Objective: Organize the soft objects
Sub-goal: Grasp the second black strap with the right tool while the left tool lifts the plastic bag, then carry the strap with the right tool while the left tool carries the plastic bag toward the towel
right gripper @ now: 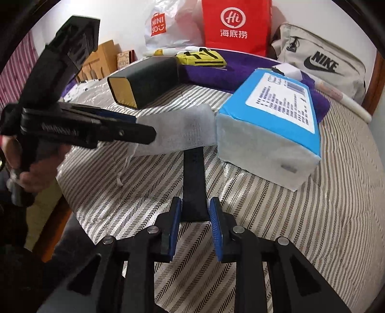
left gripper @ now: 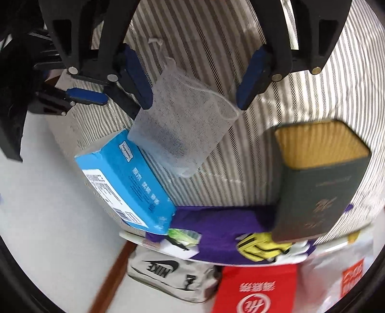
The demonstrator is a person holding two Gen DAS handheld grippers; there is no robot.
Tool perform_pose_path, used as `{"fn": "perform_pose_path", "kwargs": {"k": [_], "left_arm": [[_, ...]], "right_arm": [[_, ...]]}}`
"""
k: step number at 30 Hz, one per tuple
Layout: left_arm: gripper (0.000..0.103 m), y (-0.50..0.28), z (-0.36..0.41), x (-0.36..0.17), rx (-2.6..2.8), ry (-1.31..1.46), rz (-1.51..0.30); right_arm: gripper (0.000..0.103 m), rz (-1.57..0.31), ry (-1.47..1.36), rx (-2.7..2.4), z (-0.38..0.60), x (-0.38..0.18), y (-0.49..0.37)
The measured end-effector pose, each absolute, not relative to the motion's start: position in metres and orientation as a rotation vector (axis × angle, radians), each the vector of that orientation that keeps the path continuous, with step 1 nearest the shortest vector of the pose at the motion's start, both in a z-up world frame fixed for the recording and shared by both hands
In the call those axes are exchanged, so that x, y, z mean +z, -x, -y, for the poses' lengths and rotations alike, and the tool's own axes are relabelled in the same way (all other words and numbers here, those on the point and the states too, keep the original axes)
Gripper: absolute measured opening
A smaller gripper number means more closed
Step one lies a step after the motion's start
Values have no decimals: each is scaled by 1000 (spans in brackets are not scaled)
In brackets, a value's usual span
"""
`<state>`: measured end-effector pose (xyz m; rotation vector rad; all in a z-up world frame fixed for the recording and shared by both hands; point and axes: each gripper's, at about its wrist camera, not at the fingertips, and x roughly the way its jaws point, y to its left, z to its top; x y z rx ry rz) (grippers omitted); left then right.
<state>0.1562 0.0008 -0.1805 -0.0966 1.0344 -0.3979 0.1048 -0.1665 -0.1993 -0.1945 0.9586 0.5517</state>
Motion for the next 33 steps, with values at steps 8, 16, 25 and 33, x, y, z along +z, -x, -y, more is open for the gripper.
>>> {"fn": "perform_pose_path", "kwargs": {"k": [8, 16, 25, 33], "left_arm": [[92, -159, 27, -185, -399, -84, -1007], [86, -160, 36, -187, -346, -145, -987], [9, -168, 5, -182, -305, -20, -981], [6, -152, -14, -181, -321, 44, -1001]], "right_arm": [[29, -958, 185, 559, 171, -199, -105], [36, -961, 152, 536, 180, -199, -104], [38, -928, 143, 538, 177, -193, -105], [43, -910, 141, 538, 159, -198, -118]]}}
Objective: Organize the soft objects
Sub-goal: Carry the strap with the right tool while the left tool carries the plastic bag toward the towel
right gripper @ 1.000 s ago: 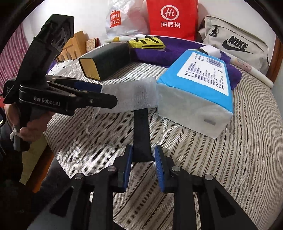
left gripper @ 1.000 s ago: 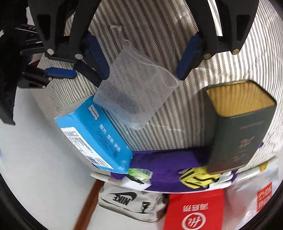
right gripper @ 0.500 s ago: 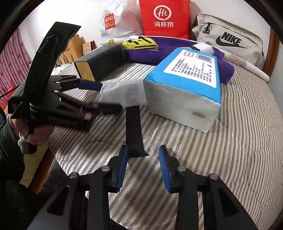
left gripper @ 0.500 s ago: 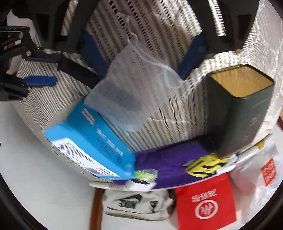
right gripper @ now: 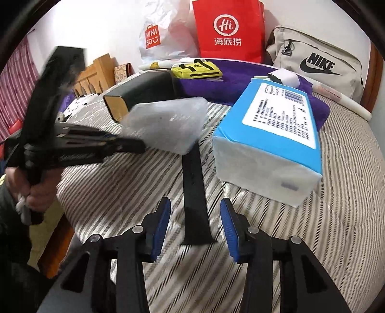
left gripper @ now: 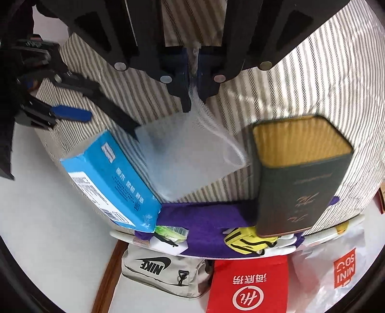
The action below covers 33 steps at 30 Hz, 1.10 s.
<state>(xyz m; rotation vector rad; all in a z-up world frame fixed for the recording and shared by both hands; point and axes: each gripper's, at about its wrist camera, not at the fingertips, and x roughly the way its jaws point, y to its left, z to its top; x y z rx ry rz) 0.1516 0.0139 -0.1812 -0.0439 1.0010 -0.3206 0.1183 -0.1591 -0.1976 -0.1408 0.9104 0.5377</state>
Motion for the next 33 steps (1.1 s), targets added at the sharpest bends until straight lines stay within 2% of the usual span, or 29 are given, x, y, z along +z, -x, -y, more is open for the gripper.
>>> {"fn": "perform_pose_path", "kwargs": {"k": [5, 6, 9, 15, 18, 19, 20, 23, 33], "left_arm": [[6, -135, -26, -179, -306, 63, -1005], [6, -133, -29, -178, -303, 66, -1006], [6, -127, -37, -177, -290, 87, -1006], [6, -116, -53, -176, -272, 117, -1010], [6, -115, -58, -179, -257, 141, -1021], [6, -114, -60, -180, -255, 152, -1024], [6, -113, -62, -181, -255, 165, -1025], [6, -107, -69, -182, -253, 197, -1023], [6, -95, -76, -173, -235, 211, -990]], "right_arm": [[42, -892, 151, 511, 147, -203, -124], [40, -884, 170, 487, 143, -204, -124], [21, -863, 210, 458, 136, -204, -125], [23, -921, 215, 489, 137, -201, -122], [35, -927, 151, 508, 137, -202, -128], [35, -915, 137, 501, 137, -202, -129], [35, -901, 148, 492, 134, -203, -129], [21, -861, 212, 468, 128, -204, -122], [20, -893, 179, 484, 139, -198, -109]]}}
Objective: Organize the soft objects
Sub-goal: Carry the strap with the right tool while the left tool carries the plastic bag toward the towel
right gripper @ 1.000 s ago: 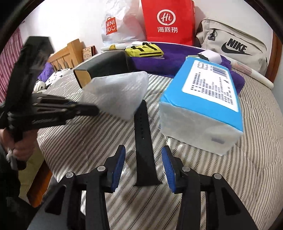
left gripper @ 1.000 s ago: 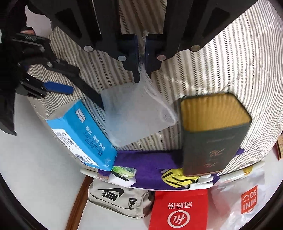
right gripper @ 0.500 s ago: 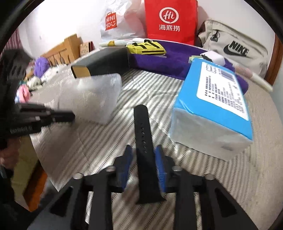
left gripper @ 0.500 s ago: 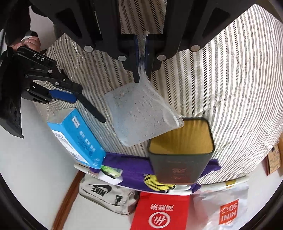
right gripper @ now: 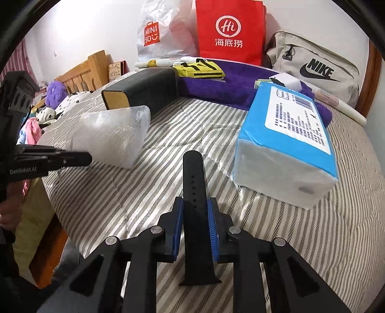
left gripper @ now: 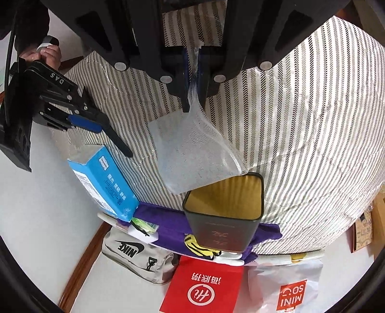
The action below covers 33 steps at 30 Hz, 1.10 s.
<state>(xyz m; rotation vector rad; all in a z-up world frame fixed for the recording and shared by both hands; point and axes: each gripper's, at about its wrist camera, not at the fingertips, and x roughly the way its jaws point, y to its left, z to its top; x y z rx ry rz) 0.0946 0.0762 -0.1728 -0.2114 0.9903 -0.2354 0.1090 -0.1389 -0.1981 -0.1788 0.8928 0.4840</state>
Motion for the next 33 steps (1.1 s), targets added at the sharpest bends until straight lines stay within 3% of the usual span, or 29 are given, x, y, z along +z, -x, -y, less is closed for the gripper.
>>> {"fn": "perform_pose_path", "kwargs": {"k": [33], "left_arm": [[6, -99, -62, -68, -293, 167, -781]], "right_arm": [[20, -752, 90, 479, 177, -111, -106]]}}
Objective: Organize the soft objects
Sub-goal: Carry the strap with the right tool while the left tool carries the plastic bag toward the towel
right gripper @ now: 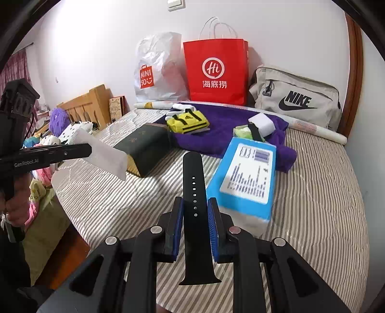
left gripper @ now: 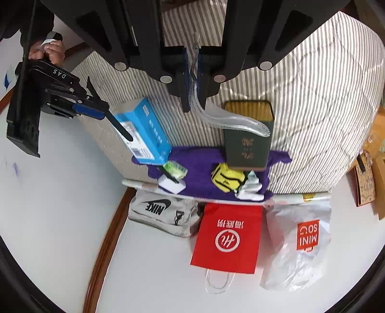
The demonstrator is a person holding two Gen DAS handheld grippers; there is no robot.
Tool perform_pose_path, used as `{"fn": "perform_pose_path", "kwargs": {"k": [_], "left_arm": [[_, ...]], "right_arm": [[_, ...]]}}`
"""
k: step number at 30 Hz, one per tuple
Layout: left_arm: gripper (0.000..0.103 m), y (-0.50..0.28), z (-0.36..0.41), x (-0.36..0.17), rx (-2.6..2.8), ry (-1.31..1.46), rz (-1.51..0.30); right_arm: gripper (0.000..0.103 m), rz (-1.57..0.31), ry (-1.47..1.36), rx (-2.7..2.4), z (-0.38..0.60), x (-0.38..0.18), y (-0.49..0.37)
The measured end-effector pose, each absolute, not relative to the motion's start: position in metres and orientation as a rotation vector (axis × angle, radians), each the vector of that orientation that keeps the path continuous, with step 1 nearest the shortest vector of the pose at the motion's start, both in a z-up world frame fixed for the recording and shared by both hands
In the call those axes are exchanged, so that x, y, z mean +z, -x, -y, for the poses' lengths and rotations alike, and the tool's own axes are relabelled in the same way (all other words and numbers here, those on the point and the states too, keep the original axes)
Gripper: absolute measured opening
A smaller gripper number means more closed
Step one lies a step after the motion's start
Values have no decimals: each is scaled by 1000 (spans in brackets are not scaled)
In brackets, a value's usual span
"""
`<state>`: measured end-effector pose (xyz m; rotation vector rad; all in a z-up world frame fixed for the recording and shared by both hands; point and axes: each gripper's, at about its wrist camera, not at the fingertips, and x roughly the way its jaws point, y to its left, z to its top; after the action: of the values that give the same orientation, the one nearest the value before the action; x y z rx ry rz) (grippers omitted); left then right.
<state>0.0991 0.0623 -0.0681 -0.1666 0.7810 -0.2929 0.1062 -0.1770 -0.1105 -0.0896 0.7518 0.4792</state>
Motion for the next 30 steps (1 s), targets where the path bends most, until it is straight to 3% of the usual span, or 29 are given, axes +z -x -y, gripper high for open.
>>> {"fn": "perform_pose_path", "kwargs": {"k": [30], "left_arm": [[6, -229, -73, -41, -270, 169, -758]], "right_arm": [[20, -727, 84, 434, 182, -82, -244]]}}
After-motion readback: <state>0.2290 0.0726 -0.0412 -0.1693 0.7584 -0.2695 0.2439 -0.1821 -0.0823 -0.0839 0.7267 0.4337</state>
